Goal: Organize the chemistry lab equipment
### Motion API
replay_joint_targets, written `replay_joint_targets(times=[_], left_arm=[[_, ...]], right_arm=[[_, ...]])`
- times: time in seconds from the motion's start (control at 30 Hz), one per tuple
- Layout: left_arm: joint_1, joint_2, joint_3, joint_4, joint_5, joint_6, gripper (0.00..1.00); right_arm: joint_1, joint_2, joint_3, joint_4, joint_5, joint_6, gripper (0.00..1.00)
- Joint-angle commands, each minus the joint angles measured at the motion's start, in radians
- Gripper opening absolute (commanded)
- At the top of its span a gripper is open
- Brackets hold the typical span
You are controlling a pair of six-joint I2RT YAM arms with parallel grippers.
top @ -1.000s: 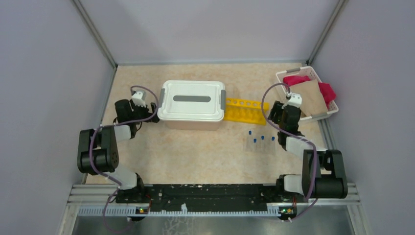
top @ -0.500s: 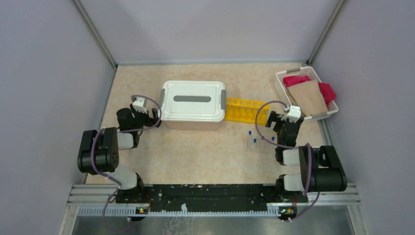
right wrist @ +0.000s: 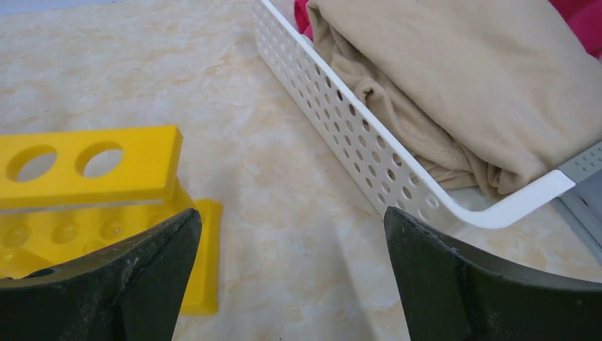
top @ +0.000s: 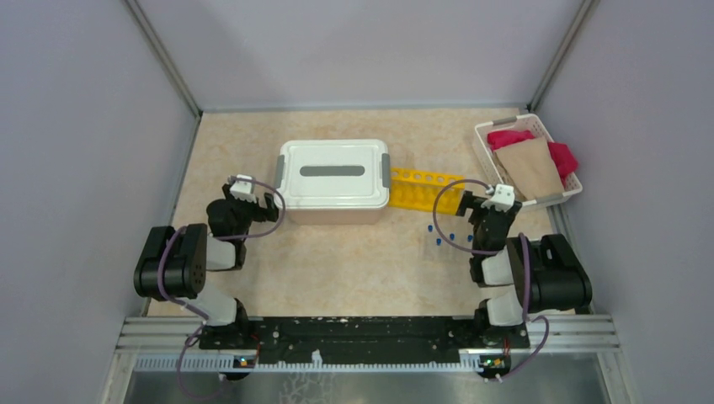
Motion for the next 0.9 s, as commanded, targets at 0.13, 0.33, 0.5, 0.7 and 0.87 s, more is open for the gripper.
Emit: replay_joint_targets(times=[0.13, 0.33, 0.5, 0.7, 0.87], left_arm=[[-0.007, -0.006, -0.004, 0.071, -0.016, 0.007, 0.99], [-0.007, -0.004, -0.003, 0.070, -0.016, 0.008, 0.99], [-0.008, -0.005, 0.000, 0.065, -0.018, 0.009, 0.99], [-0.011, -0.002, 0.005, 0.058, -0.025, 0.010, 0.99], [-0.019, -0.005, 0.003, 0.052, -0.042, 0.013, 0.99]], right_arm=[[0.006, -0.007, 0.076, -0.053, 0.087, 0.032, 0.99], [0.006, -0.004, 0.075, -0.046, 0.087, 0.028, 0.99], [0.007, -0.004, 0.074, -0.045, 0.088, 0.029, 0.99], [0.006, -0.005, 0.074, -0.045, 0.089, 0.028, 0.99], [0.006, -0.005, 0.074, -0.045, 0.088, 0.028, 0.99]])
